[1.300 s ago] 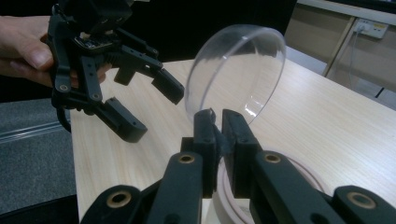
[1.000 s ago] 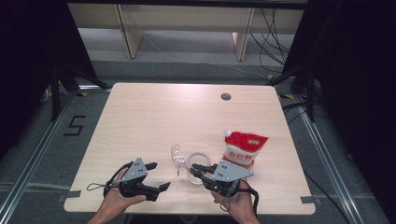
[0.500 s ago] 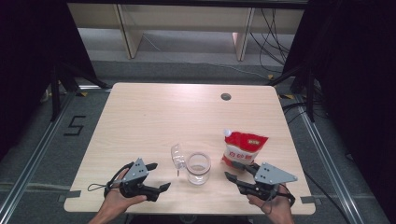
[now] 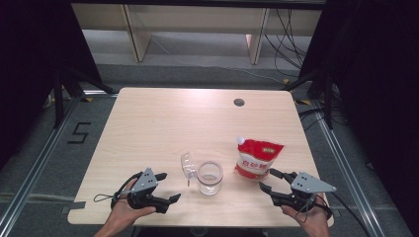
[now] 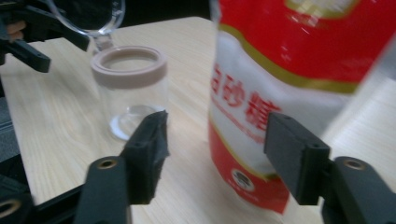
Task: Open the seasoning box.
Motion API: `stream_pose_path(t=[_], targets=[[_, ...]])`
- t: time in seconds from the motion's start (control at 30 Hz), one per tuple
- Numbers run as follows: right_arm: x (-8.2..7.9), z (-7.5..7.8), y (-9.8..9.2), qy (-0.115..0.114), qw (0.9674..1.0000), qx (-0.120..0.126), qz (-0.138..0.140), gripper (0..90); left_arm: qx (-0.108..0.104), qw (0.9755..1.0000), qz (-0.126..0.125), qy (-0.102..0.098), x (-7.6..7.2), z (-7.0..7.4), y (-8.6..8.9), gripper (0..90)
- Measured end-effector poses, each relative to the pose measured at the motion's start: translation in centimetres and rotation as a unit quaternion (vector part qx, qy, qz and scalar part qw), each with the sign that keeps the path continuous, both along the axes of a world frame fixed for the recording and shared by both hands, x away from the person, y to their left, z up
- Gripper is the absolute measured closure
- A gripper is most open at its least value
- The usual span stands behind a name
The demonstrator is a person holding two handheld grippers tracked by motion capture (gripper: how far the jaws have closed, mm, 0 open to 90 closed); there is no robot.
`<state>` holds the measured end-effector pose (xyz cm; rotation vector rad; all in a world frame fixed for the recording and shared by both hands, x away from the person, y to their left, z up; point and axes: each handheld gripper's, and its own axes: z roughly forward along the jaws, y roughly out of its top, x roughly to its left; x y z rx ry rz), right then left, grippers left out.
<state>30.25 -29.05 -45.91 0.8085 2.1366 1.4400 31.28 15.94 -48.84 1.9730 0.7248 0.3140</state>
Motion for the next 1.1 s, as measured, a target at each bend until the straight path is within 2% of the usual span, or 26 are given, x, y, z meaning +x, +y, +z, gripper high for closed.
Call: stream_pose_path(t=[0.1, 0.2, 0.27, 0.3, 0.33, 0.37, 0.43, 0.47, 0.5, 0.53, 0.57, 0.6, 0.63, 0.67, 0.77, 0.8, 0.83, 0.87, 0.93, 0.97, 1.03, 1.1], targets=[[0.2, -0.2, -0.6, 0.000, 0.9999, 0.003, -0.013, 34.2, 0.001, 1.0000, -0.002, 0.002, 0.0, 0.0, 0.0, 15.1], [0.3, -0.4, -1.1, 0.020, 0.9991, 0.017, -0.033, 29.1, -0.003, 1.0000, -0.002, 0.004, 0.0, 0.0, -0.1, 15.1], [0.8, -0.6, -1.4, 0.015, 0.9990, 0.019, -0.037, 26.4, 0.000, 1.0000, -0.003, 0.004, 0.1, -0.1, -0.1, 15.1], [1.1, -0.7, -1.7, 0.005, 0.9994, 0.014, -0.032, 25.4, -0.001, 1.0000, -0.003, 0.004, 0.1, -0.1, -0.1, 15.1], [1.1, -0.8, -1.7, 0.018, 0.9991, 0.017, -0.034, 25.3, 0.002, 1.0000, -0.002, 0.003, 0.1, 0.0, 0.0, 15.1], [1.7, -1.0, -1.8, -0.003, 0.9996, 0.012, -0.027, 24.5, 0.002, 1.0000, -0.003, 0.002, 0.2, 0.0, 0.0, 15.1], [1.8, -1.1, -1.8, 0.014, 0.9992, 0.018, -0.033, 21.5, -0.004, 1.0000, -0.002, 0.003, 0.2, 0.0, 0.0, 15.1], [2.1, -1.2, -1.8, 0.009, 0.9993, 0.017, -0.033, 19.8, -0.007, 1.0000, 0.001, 0.002, 0.2, 0.0, 0.1, 15.1], [2.4, -1.3, -1.8, 0.001, 0.9996, 0.015, -0.026, 19.7, 0.004, 1.0000, 0.000, 0.001, 0.2, 0.1, 0.2, 15.1], [2.3, -1.3, -1.8, 0.008, 0.9992, 0.018, -0.034, 19.9, -0.007, 1.0000, 0.004, 0.003, 0.2, 0.1, 0.1, 15.1], [2.5, -1.4, -1.8, 0.009, 0.9991, 0.021, -0.035, 19.9, -0.009, 1.0000, 0.002, 0.003, 0.2, 0.1, 0.2, 15.1], [3.0, -1.5, -1.9, -0.011, 0.9995, 0.012, -0.028, 19.4, -0.008, 1.0000, 0.002, 0.004, 0.2, 0.2, 0.2, 15.1], [2.9, -1.5, -1.9, 0.007, 0.9994, 0.015, -0.032, 19.2, -0.010, 0.9999, 0.004, 0.005, 0.2, 0.2, 0.2, 15.1], [2.9, -1.6, -1.8, 0.013, 0.9993, 0.018, -0.029, 19.3, -0.011, 0.9999, 0.005, 0.004, 0.3, 0.2, 0.2, 15.1], [3.5, -1.8, -1.9, -0.009, 0.9996, 0.011, -0.026, 19.2, -0.009, 0.9999, 0.008, 0.007, 0.4, 0.2, 0.3, 15.1], [3.4, -1.8, -1.8, 0.010, 0.9992, 0.019, -0.033, 19.0, -0.009, 0.9999, 0.007, 0.005, 0.4, 0.2, 0.3, 15.1], [3.7, -1.9, -1.9, -0.003, 0.9994, 0.017, -0.029, 18.5, -0.008, 1.0000, 0.003, 0.002, 0.5, 0.3, 0.4, 15.1], [3.9, -1.9, -1.9, -0.006, 0.9996, 0.015, -0.021, 18.1, -0.012, 0.9999, 0.009, 0.008, 0.4, 0.2, 0.5, 15.1], [4.1, -2.0, -1.9, -0.001, 0.9997, 0.019, -0.016, 18.0, -0.010, 0.9998, 0.013, 0.008, 0.3, 0.3, 0.6, 15.1], [4.4, -2.1, -1.9, -0.015, 0.9997, 0.012, -0.013, 18.0, -0.013, 0.9998, 0.014, 0.007, 0.3, 0.2, 0.6, 15.1], [4.3, -2.1, -1.6, -0.001, 0.9996, 0.018, -0.020, 18.0, -0.010, 0.9999, 0.012, 0.006, 0.2, 0.2, 0.6, 15.1], [4.5, -2.2, -1.5, -0.009, 0.9997, 0.014, -0.016, 18.0, -0.011, 0.9999, 0.011, 0.008, 0.0, 0.1, 0.5, 15.1]])
